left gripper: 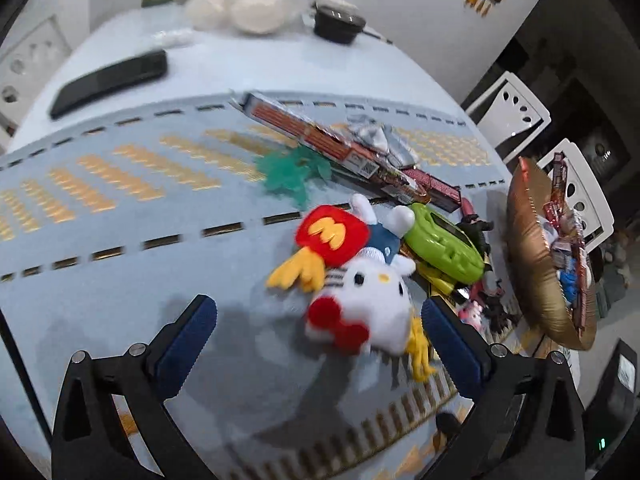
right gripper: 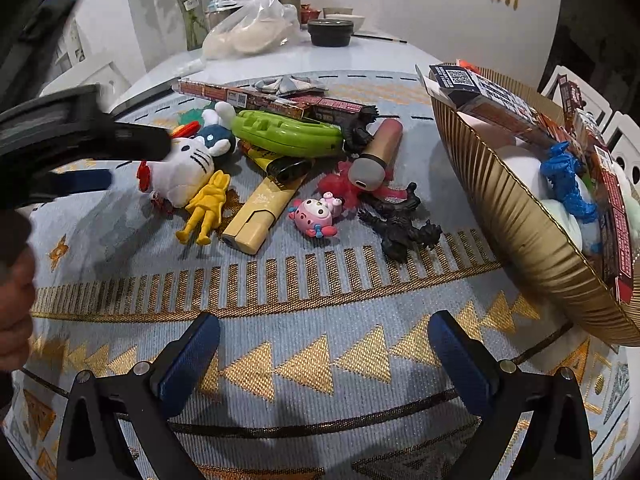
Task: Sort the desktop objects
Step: 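Move the left gripper to the white cat plush and grasp it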
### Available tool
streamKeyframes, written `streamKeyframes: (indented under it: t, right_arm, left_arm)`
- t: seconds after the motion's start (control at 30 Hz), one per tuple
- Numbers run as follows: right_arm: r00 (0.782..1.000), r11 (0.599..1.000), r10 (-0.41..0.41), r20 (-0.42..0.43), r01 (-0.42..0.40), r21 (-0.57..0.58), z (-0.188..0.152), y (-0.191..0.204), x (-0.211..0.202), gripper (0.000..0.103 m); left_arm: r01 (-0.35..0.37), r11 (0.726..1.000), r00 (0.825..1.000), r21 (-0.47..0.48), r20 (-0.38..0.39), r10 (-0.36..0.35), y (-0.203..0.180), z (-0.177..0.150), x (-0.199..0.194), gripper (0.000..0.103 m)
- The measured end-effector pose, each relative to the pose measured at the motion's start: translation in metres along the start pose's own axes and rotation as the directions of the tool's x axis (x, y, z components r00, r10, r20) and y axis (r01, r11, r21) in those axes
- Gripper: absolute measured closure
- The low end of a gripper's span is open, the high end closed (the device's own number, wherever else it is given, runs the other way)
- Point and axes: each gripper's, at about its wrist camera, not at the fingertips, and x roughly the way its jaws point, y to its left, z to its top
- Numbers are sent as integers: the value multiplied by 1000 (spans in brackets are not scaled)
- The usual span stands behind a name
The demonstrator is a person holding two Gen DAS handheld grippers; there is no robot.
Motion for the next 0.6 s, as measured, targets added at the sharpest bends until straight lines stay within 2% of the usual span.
streamKeyframes:
  t: [0.07,0.13,0.17,0.2,0.27,0.33,0.37,0.4,0.47,0.53,0.6]
  right_arm:
    - [1000,1000,-1,0,1,1,-1,0,0,0]
    - [1000,1000,-1,-1,1,2,0,0,0,0]
    - [1000,1000,-2,-2,2,4,1,1,0,0]
    - [1000,1000,-5,-4,5,6,1,0,0,0]
    - [999,1000,-8,-38,9,15,7,1,2,0]
    - [994,1000,-3,-113,6,31,17,1,6,0]
    - [988,999,30,-152,-24,45,24,2,6,0]
    - [984,995,81,-162,-71,65,29,2,5,8]
    - [971,980,181,-156,-165,107,42,5,-1,14]
    - [966,973,215,-142,-200,113,57,14,-4,19]
    - [963,971,230,-141,-217,100,68,23,-2,29]
  left_arm:
    - [-18,1000,1000,15,-2,18,-5,4,12,7]
    - [-4,999,1000,52,-11,5,-14,7,15,24]
    - [3,998,1000,70,-14,-2,-18,8,16,45]
    - [39,996,999,81,-33,-37,-21,8,17,56]
    - [47,996,998,75,-41,-44,-22,7,14,56]
    - [60,997,998,44,-36,-59,-13,4,8,56]
    - [67,998,997,20,-31,-66,-6,3,3,56]
    - [73,997,997,-8,-23,-73,2,1,-4,56]
    - [64,997,998,-47,-5,-65,19,-3,-18,56]
    - [41,996,999,-76,3,-41,36,-8,-33,56]
    - [15,995,1000,-97,15,-14,49,-14,-45,56]
